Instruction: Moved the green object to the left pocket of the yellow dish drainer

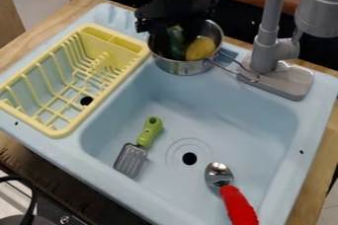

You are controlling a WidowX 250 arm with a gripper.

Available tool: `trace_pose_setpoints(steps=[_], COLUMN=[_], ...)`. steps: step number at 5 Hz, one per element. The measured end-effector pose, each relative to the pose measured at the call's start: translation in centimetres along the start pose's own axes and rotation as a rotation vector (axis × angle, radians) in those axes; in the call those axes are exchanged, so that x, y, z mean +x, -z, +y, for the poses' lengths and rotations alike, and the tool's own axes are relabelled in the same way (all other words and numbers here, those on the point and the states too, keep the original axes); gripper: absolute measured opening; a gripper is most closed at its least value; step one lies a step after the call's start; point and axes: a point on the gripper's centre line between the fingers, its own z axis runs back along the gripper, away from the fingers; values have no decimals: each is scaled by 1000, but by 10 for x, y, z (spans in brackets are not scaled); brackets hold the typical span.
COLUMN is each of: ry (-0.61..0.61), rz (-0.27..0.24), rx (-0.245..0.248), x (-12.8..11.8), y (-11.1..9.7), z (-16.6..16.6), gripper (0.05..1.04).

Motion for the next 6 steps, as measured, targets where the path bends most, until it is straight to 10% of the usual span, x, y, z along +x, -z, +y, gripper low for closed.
trace_pose_setpoints(steps=[1, 6], ry=[-10, -87], rz=[-12, 3], rx=[-13, -153], x=[2, 20], y=[-4, -56], z=[0, 23], gripper=[441, 393])
